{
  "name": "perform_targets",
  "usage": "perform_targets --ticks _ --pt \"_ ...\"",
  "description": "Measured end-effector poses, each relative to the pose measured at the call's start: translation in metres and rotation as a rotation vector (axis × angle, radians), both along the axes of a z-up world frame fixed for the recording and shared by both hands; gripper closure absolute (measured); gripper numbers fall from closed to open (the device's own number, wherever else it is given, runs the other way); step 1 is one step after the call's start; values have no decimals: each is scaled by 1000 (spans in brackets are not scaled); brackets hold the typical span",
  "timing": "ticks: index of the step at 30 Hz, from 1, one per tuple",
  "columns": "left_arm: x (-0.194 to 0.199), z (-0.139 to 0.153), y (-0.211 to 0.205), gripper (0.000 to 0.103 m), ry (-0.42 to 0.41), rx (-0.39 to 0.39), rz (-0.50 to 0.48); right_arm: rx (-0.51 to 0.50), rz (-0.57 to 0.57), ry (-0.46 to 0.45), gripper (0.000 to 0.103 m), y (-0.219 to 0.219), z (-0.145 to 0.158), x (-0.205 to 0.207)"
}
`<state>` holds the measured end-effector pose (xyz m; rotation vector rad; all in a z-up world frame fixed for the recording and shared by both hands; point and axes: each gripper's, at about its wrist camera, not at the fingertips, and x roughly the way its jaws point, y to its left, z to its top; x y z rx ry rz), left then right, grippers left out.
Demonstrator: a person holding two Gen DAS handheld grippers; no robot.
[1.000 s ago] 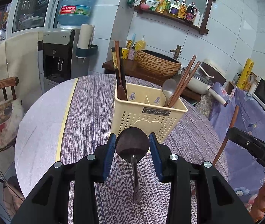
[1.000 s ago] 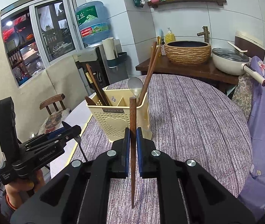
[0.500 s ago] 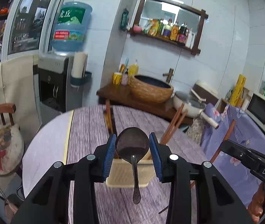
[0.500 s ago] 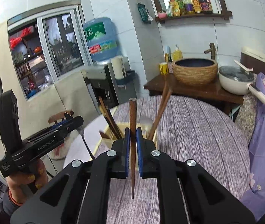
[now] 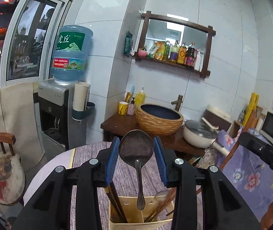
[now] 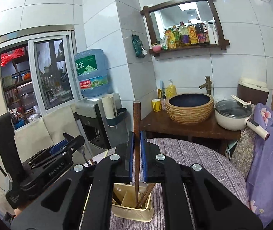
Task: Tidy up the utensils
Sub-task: 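Lower the chopstick and spoon into the holder and open both tools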
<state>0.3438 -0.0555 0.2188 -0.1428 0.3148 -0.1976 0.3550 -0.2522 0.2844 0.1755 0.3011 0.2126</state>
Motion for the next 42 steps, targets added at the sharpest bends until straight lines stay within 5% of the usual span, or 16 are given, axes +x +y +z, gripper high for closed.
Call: perform_targets --ticks 17,31,32,35,38,42 --pt "20 -97 -11 66 179 85 -23 -52 -4 149 95 23 -100 35" --pt "15 -104 -13 65 171 122 -39 -69 -4 129 93 20 -108 27" --pt "13 -103 -12 63 168 125 -42 -67 -5 127 88 19 -108 26" --pt "3 -102 -10 50 154 115 -50 -53 -18 110 49 13 -109 20" --pt "-12 -101 -6 43 129 112 -60 -62 -37 84 48 7 -109 10" --pt "-40 -100 10 24 71 86 -41 -88 -72 30 26 0 -111 -13"
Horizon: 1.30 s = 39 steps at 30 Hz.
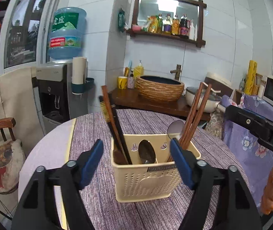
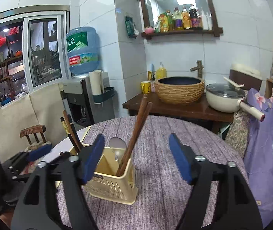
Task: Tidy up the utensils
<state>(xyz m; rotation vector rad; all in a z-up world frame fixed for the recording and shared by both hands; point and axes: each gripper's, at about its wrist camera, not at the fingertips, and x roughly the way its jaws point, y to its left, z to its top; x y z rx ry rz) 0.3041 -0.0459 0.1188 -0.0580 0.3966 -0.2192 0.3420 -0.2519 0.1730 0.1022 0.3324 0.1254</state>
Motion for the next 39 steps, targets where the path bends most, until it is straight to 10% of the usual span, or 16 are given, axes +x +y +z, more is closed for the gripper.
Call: perform_targets --ticks 4,24,39 --pt "-35 -7 22 6 -72 -39 56 -30 -49 -35 12 -8 -12 -25" --pt "-235 -111 55 6 -145 -35 198 -89 -79 -87 6 35 -162 -240" --pt "-308 -119 48 6 -247 -73 188 -164 -23 -212 6 62 -169 -360"
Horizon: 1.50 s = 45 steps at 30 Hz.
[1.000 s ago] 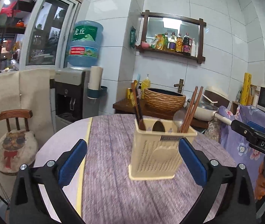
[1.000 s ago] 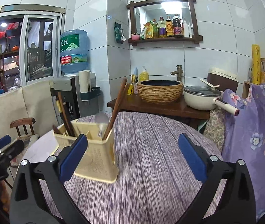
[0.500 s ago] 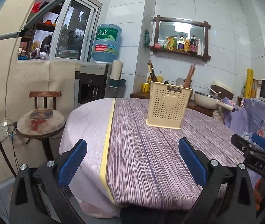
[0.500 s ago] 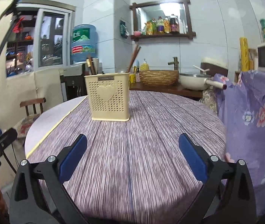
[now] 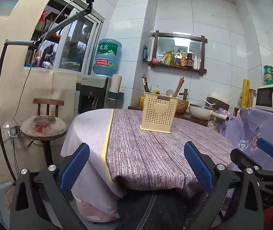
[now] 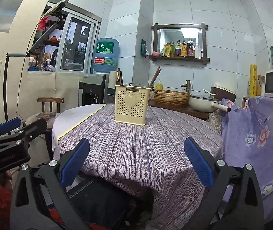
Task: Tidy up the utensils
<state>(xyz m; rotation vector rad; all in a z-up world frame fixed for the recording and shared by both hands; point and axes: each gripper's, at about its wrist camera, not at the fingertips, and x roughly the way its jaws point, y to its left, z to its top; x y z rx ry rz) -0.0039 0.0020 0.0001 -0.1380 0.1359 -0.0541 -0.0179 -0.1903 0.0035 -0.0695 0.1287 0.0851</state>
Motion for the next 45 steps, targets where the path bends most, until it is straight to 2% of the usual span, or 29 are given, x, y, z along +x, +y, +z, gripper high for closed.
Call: perform_targets --ticks 4,45 --pt "-7 -2 -1 6 -11 -7 24 11 -8 -4 6 -6 1 -5" --pt "-15 -10 -2 6 10 -8 29 24 -38 -10 6 -9 -1 -11"
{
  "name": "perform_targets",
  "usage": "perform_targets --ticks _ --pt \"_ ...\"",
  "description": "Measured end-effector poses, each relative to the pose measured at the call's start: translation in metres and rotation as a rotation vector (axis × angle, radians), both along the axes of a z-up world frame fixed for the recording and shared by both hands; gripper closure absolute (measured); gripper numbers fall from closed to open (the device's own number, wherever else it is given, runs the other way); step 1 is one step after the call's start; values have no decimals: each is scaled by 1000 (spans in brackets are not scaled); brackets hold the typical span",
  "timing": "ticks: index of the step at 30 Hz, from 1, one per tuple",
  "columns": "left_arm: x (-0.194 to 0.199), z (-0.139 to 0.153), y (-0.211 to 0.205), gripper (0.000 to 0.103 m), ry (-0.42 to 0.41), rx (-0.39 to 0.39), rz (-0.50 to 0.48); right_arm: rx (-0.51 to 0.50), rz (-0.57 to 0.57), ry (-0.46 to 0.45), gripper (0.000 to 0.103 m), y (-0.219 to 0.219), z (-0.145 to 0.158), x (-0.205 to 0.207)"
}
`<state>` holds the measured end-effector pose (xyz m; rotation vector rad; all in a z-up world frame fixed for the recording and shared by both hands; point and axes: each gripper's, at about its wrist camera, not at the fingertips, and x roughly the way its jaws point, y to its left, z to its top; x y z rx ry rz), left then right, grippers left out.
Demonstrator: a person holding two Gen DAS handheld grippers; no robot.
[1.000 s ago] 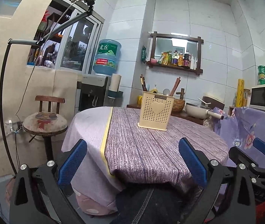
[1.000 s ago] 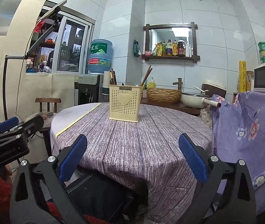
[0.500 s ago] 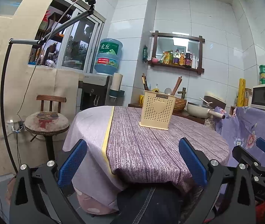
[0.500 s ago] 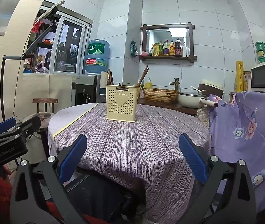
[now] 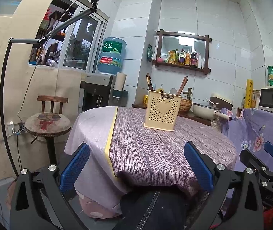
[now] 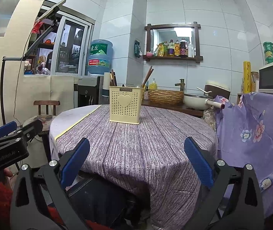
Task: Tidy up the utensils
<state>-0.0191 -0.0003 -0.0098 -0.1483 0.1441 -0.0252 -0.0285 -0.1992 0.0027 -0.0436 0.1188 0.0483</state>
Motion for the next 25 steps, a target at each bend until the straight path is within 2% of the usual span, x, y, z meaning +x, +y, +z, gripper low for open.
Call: perform_targets --ticks 5,25 --pt "3 -1 0 5 15 -2 -25 1 0 2 6 0 -1 0" --pt "4 1 2 5 20 -6 -2 2 1 6 6 0 -2 1"
